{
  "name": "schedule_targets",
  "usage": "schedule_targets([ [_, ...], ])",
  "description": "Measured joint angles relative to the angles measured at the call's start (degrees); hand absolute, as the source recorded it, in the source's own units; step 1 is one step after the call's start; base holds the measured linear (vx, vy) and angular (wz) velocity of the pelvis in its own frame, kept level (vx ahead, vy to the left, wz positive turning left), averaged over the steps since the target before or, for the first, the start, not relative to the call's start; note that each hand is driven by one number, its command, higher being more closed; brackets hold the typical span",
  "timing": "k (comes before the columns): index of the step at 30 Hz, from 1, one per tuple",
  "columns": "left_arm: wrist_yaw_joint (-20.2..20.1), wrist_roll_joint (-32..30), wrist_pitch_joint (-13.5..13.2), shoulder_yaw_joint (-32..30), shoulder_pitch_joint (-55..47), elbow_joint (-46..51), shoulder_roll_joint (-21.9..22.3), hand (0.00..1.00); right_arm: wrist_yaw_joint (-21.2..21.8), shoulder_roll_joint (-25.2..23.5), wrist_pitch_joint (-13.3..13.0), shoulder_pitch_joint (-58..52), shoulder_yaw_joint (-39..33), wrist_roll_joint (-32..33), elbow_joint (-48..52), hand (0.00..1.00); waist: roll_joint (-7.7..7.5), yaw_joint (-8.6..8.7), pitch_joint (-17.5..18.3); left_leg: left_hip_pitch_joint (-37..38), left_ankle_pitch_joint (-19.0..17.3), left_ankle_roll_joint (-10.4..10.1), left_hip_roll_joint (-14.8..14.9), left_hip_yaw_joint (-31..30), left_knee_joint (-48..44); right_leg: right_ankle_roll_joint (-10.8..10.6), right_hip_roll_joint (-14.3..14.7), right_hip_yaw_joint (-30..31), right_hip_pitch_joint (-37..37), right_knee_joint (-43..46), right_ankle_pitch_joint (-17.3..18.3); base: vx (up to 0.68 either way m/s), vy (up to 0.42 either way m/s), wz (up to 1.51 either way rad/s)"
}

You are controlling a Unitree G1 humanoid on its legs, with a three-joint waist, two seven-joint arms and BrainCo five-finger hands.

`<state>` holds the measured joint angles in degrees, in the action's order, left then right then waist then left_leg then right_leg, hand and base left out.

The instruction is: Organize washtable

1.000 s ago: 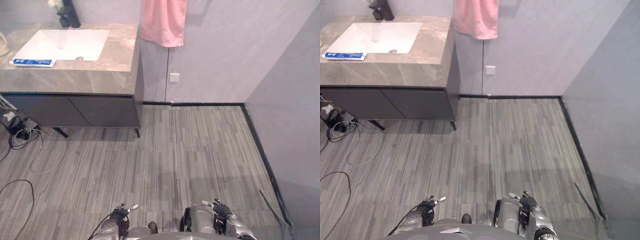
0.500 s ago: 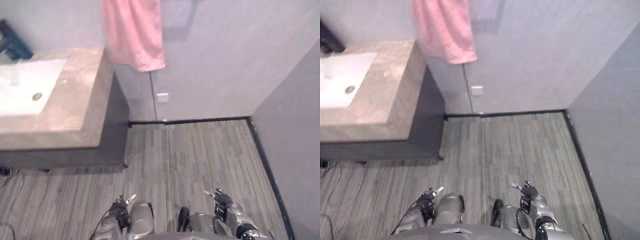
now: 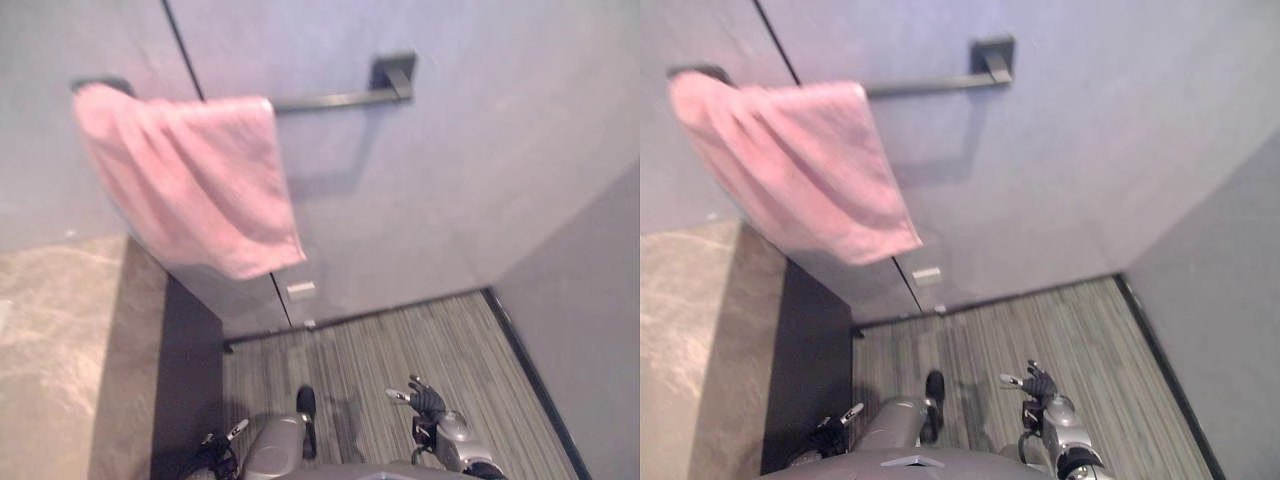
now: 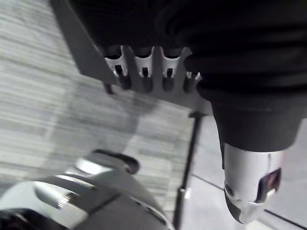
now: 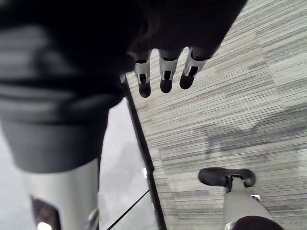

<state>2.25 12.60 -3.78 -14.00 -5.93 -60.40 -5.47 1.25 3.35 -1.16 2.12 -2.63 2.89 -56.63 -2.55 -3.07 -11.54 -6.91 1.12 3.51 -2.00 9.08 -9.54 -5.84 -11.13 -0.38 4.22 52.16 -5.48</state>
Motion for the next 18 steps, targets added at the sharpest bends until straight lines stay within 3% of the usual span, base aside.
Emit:
schedule_targets([
  [2,-0.07,-0.02,0.07,1.32,0.56,0.03,-0.28,0.0,0.11,-0.03,-0.01,0.21,0.21,-0.25,0.0,0.0,0.32,0.29,-0.18,3.1,-0.34,0.43,-0.38,-0.01,1.57,0.47,-0.28,-0.51,-5.23,6.19,5.85,0.08,0.093,0.14],
  [3,-0.06,-0.06,0.0,3.45,1.05,0.55,-0.54,0.0,0.1,-0.03,0.02,0.17,0.16,-0.27,-0.16,0.0,0.99,0.84,-0.57,7.38,-0.34,0.43,-0.36,-0.24,4.1,1.53,-0.84,-3.48,-8.71,4.7,13.46,0.13,0.07,0.14],
  [5,-0.05,-0.05,-0.18,4.08,1.26,1.28,-0.26,0.0,0.09,-0.02,0.03,0.02,-0.03,-0.27,-0.25,0.0,1.48,1.22,-0.71,10.77,-0.72,0.02,0.06,-0.43,5.98,1.22,-1.34,-6.82,-10.24,-3.65,17.26,0.16,0.047,0.1],
  [6,-0.04,-0.02,-0.31,4.37,1.4,2.15,0.08,0.0,0.1,-0.03,0.05,-0.03,-0.1,-0.27,-0.28,0.0,1.85,1.48,-0.85,11.9,-1.54,-0.55,0.58,-0.66,6.66,0.79,-1.05,-8.45,-10.54,-14.3,17.79,-0.11,0.028,0.17],
  [7,-0.04,-0.01,-0.49,4.38,1.44,2.16,0.3,0.0,0.11,-0.14,0.08,-0.09,-0.19,-0.27,-0.46,0.0,1.18,1.85,-0.3,12.1,-2.76,-1.34,0.62,-0.74,6.64,-0.17,-0.79,-9.41,-9.86,-27.56,16.32,-0.23,-0.007,0.2],
  [8,0.05,-0.11,-0.73,4.42,1.29,2.14,0.29,0.0,0.2,-0.29,0.07,-0.56,-0.23,-0.38,-1.09,0.0,0.0,1.86,0.44,11.85,-3.76,-2.06,0.13,-0.96,6.33,1.06,-0.71,-9.17,-9.82,-34.82,11.7,-0.28,-0.038,0.22],
  [10,0.56,-0.08,-0.78,3.86,1.64,1.82,0.47,0.0,0.37,0.04,0.53,-1.04,-0.78,-1.89,-3.12,0.0,-0.89,1.98,1.28,12.28,-5.5,-3.31,0.42,-2.59,5.01,0.8,-0.62,-9.61,-8.55,-37.45,7.23,-0.01,-0.165,0.26],
  [14,0.56,-0.09,-0.86,2.78,1.12,0.31,2.7,0.0,0.27,0.9,0.6,-1.62,-2.33,-3.04,-4.14,0.0,2.21,2.35,3.9,12.07,-5.57,-5.7,4.19,-3.97,6.83,2.11,4.02,-12.25,-4.73,-47.14,5.01,0.1,-0.178,0.1],
  [18,0.44,-0.66,-0.6,1.92,1.03,-0.36,2.94,0.0,0.25,1.06,0.62,-1.91,-1.89,-3.05,-3.36,0.0,2.69,2.35,4.52,13.63,-4.76,-7.23,6.1,-4.6,9.69,3.0,6.58,-12.9,-2.6,-50.92,3.99,0.09,-0.116,0.06],
])
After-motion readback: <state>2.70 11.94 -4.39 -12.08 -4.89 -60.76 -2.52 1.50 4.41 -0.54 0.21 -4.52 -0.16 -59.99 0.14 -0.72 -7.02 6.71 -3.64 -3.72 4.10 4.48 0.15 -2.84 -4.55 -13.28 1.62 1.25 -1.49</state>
